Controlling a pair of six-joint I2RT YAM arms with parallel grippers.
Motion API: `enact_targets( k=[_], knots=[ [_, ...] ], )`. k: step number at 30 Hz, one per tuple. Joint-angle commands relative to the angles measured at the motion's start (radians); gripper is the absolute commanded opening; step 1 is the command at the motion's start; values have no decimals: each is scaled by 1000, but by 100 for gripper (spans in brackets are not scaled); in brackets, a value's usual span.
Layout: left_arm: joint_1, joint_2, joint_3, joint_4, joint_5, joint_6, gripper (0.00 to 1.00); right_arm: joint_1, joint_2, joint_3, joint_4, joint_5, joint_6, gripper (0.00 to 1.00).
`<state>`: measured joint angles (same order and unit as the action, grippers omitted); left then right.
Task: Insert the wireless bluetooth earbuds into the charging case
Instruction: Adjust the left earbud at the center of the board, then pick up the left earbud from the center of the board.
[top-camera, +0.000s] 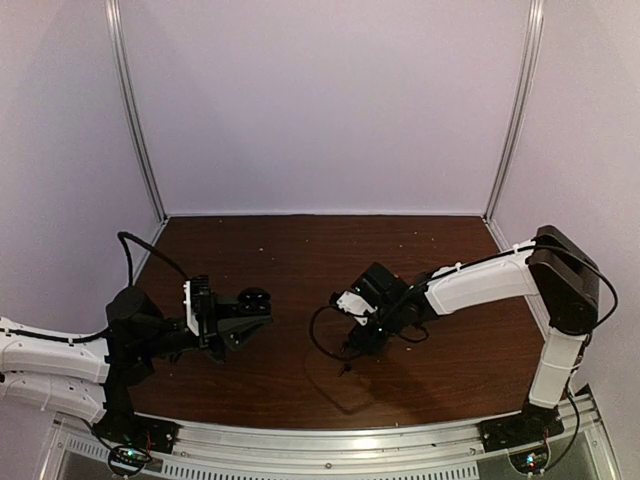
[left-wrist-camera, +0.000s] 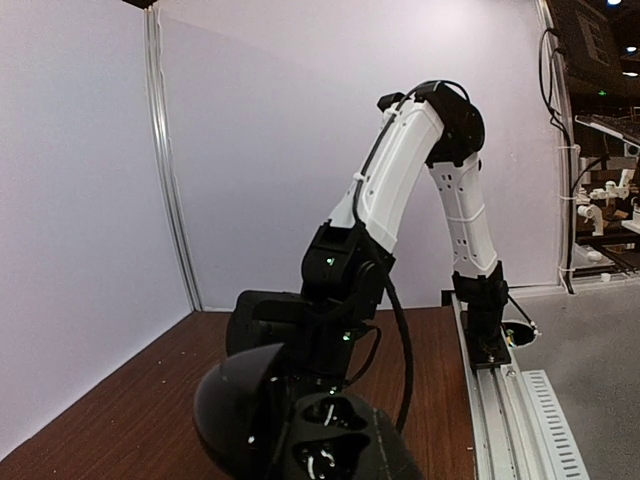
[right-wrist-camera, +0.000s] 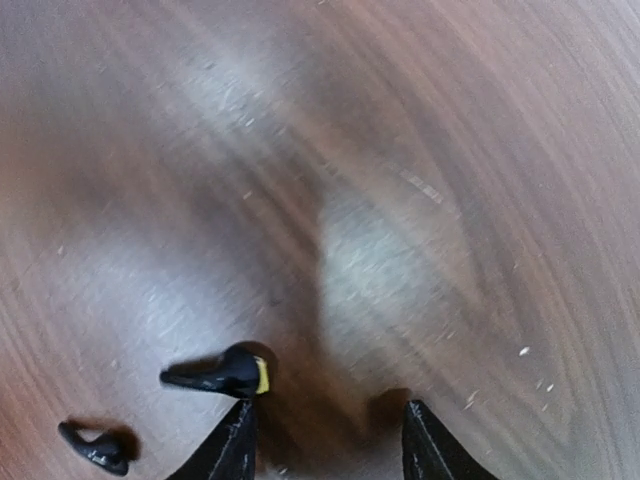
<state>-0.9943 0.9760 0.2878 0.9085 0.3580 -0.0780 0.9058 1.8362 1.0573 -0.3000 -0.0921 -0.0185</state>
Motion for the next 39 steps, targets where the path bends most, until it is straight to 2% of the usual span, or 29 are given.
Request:
enact_targets(
  k=[1, 11, 17, 21, 25, 39],
  knots=[
    [6, 0, 3, 16, -12, 0, 15, -22, 59, 48, -25, 45, -10, 49],
    [8, 3, 10, 9, -15, 2, 15, -30, 102, 182, -53, -85, -64, 47],
    [8, 3, 14, 4, -12, -3, 15, -28, 40, 251, -173, -76, -30, 46],
    [8, 2, 11, 6, -16, -5, 15, -26, 92, 346, -333, -133, 16, 45],
    [8, -8, 3, 18, -21, -6, 15, -12, 133, 367, -401, -139, 57, 46],
    [8, -45, -26, 35, -26, -17, 15, -9, 221, 358, -378, -211, 62, 47]
  ],
)
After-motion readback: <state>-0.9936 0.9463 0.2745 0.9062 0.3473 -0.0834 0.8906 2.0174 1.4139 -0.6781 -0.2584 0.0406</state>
